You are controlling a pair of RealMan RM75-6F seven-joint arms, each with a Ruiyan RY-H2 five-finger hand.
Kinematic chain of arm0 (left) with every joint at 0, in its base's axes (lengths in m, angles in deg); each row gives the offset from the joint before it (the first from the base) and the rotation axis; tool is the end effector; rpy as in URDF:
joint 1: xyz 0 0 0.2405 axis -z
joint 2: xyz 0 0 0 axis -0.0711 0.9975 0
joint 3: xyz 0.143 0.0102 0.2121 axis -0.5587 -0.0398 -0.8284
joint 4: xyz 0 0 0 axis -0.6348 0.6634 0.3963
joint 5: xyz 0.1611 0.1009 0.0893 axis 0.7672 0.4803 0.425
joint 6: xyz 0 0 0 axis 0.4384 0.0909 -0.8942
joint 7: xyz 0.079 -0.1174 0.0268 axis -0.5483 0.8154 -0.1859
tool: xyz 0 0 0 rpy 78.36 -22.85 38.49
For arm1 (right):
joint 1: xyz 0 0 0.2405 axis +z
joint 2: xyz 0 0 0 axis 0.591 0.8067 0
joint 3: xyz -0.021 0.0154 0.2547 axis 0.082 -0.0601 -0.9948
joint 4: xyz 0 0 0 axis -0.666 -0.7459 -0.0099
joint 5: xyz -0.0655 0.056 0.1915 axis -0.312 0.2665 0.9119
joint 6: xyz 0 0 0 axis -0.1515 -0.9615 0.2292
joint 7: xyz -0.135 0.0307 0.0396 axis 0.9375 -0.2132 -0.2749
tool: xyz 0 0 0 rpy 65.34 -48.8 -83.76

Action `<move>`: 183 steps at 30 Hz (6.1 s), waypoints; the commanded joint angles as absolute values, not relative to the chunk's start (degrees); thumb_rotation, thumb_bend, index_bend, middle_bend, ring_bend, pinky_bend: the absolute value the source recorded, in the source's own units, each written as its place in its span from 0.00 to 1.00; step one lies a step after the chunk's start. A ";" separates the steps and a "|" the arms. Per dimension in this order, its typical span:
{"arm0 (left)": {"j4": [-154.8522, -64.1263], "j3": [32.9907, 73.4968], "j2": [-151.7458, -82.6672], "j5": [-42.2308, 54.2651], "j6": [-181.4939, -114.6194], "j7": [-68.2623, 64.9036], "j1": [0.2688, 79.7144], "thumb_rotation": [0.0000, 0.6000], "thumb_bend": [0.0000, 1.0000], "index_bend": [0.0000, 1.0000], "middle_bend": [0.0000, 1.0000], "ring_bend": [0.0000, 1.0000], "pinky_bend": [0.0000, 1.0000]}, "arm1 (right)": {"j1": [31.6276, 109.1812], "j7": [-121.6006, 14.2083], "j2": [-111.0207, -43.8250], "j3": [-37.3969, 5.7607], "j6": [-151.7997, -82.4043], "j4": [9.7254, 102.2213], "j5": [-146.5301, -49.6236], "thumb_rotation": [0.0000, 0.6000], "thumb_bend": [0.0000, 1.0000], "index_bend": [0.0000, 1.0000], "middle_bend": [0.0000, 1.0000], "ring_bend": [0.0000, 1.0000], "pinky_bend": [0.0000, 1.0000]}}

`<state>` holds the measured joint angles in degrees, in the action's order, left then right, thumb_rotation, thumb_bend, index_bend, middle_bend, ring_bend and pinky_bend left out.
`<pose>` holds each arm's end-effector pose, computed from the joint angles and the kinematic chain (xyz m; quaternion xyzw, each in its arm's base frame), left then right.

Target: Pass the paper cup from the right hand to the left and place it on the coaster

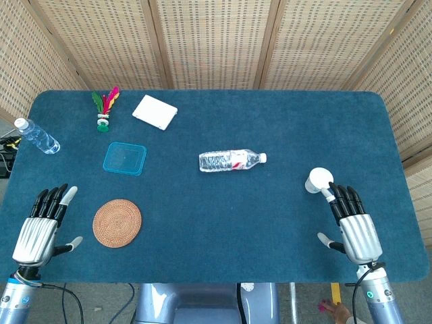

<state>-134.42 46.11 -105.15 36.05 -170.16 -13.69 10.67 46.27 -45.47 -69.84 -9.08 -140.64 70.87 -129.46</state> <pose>-0.2629 0.1792 0.1107 -0.6308 -0.3552 -0.4125 0.5529 -0.2601 -0.2049 0.1012 0.6314 -0.3194 0.4643 0.5326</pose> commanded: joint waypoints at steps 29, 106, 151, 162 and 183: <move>-134.97 46.32 -104.50 35.85 -170.72 -13.07 10.42 1.00 0.05 0.00 0.00 0.00 0.00 | 46.69 -44.94 -70.12 -8.79 -139.57 70.72 -129.45 1.00 0.08 0.00 0.00 0.00 0.00; -134.99 46.97 -103.80 33.81 -169.32 -12.15 11.05 1.00 0.05 0.00 0.00 0.00 0.00 | 76.59 -29.13 -73.37 -15.61 -97.63 51.76 -81.79 1.00 0.08 0.35 0.07 0.00 0.00; -134.72 46.97 -102.71 34.25 -170.34 -9.16 10.65 1.00 0.05 0.00 0.00 0.00 0.00 | 88.34 -13.45 -79.86 -20.32 -109.87 76.03 -83.94 1.00 0.08 0.45 0.15 0.00 0.00; -134.64 46.83 -101.89 34.18 -170.09 -7.05 10.61 1.00 0.05 0.00 0.00 0.00 0.00 | 94.63 -12.01 -88.82 -22.06 -109.21 71.84 -80.15 1.00 0.08 0.44 0.15 0.00 0.00; -134.34 46.91 -101.51 33.53 -169.03 -4.95 11.01 1.00 0.05 0.00 0.00 0.00 0.00 | 97.76 -15.17 -98.39 -20.24 -106.43 60.79 -80.37 1.00 0.08 0.32 0.06 0.00 0.00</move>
